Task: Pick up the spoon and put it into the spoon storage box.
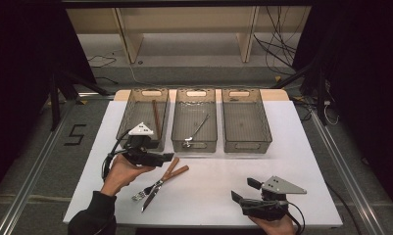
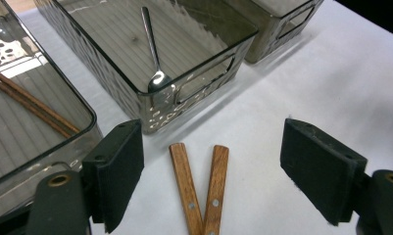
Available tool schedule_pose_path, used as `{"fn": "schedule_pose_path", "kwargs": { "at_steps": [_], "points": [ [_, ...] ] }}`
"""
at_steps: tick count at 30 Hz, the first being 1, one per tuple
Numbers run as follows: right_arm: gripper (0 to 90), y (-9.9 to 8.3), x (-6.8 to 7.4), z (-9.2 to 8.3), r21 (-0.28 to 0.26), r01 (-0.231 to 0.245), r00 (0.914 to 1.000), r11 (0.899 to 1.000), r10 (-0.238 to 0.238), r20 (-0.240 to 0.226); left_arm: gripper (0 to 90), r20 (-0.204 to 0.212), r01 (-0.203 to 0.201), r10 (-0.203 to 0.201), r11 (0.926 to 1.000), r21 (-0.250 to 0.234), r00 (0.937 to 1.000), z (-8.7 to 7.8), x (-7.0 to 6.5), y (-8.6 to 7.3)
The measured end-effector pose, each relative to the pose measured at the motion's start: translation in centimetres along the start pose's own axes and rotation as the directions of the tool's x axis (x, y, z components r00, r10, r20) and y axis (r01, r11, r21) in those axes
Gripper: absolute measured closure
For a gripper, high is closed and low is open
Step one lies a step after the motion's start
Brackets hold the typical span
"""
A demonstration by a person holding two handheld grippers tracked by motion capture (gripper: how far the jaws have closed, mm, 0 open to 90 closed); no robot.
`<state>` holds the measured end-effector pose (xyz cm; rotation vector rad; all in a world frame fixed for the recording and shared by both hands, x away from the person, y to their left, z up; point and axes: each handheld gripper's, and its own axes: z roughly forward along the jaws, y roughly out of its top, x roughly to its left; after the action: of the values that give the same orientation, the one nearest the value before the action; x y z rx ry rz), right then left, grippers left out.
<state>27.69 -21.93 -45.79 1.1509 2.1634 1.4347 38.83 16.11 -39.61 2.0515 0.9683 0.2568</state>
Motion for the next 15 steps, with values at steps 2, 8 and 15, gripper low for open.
{"fn": "schedule_pose_path", "kwargs": {
  "at_steps": [2, 8, 15],
  "points": [
    [25.6, 0.0, 0.0, 0.0, 0.0, -0.001, 1.0, 1.0, 0.001, -0.002, 23.8, 0.0, -0.001, 0.001, 1.0, 0.004, 1.0, 0.0, -0.1, -0.4],
    [25.6, -0.1, -0.2, -0.1, -0.001, -0.005, 1.0, 1.0, 0.005, 0.001, 22.9, -0.004, -0.003, 0.003, 0.9994, 0.035, 1.0, 0.3, 0.1, -1.8],
    [25.6, -0.1, -0.1, 0.0, 0.001, -0.005, 1.0, 1.0, 0.005, 0.001, 22.2, -0.03, -0.015, 0.017, 0.9988, 0.046, 0.9994, 0.6, 0.2, -3.3]
  ]
}}
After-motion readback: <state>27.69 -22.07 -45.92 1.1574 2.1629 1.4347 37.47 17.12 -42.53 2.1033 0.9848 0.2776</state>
